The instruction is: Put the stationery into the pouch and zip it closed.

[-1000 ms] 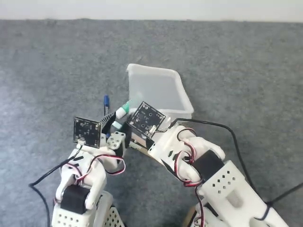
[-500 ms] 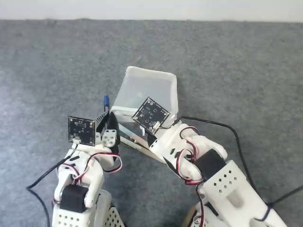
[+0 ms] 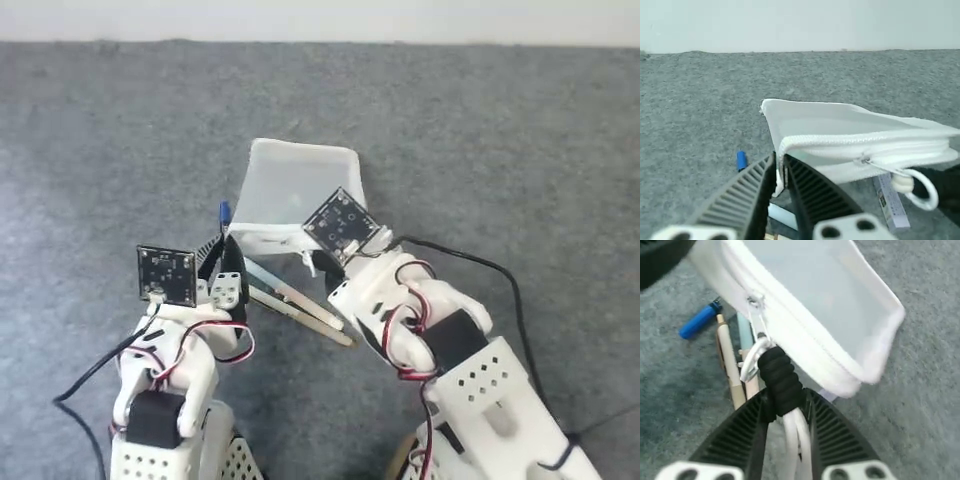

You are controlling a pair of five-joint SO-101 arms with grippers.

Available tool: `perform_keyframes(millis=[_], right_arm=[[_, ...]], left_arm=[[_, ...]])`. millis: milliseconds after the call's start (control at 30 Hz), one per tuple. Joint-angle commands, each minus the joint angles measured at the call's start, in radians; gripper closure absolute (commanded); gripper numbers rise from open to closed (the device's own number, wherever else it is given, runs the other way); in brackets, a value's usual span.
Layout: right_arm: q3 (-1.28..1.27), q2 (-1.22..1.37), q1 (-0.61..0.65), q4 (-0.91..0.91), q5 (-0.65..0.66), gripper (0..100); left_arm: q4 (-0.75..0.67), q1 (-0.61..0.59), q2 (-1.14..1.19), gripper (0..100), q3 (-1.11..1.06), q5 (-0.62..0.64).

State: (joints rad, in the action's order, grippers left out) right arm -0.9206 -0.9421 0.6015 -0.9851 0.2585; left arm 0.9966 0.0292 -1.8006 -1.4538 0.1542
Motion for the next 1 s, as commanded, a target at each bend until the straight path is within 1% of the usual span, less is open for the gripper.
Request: perform_keyframes(millis=[0,67,233,433,667,767,967], right_arm=[[0.02,-0.042,-0.068,-0.002,-0.015,99.2],[0.026,-0.044,-0.076,-0.001,-0.035,99.2],[0.026,-0.107,-0.079,-0.015,-0.048,99.2],[0.012,-0.18,-0.14,-0.022,-0.048,99.2],[0.012,-0.182,-0.185,-0.016,-0.049,99.2],[0.012,-0.182,-0.186,-0.016,-0.066,99.2],[0.012,-0.182,-0.196,-0.016,-0.069,99.2]], left_arm=[[-0.025,-0.089,-0.018,99,0.042,-0.008],[-0.025,-0.109,-0.018,99,0.042,-0.008],[-0.025,-0.112,-0.018,99,0.042,-0.008],[-0.025,-0.112,-0.018,99,0.042,-0.008],[-0.025,-0.117,-0.018,99,0.042,-0.008],[-0.026,-0.157,-0.018,99,0.042,-0.008],[-0.026,-0.166,-0.018,99,0.042,-0.008]])
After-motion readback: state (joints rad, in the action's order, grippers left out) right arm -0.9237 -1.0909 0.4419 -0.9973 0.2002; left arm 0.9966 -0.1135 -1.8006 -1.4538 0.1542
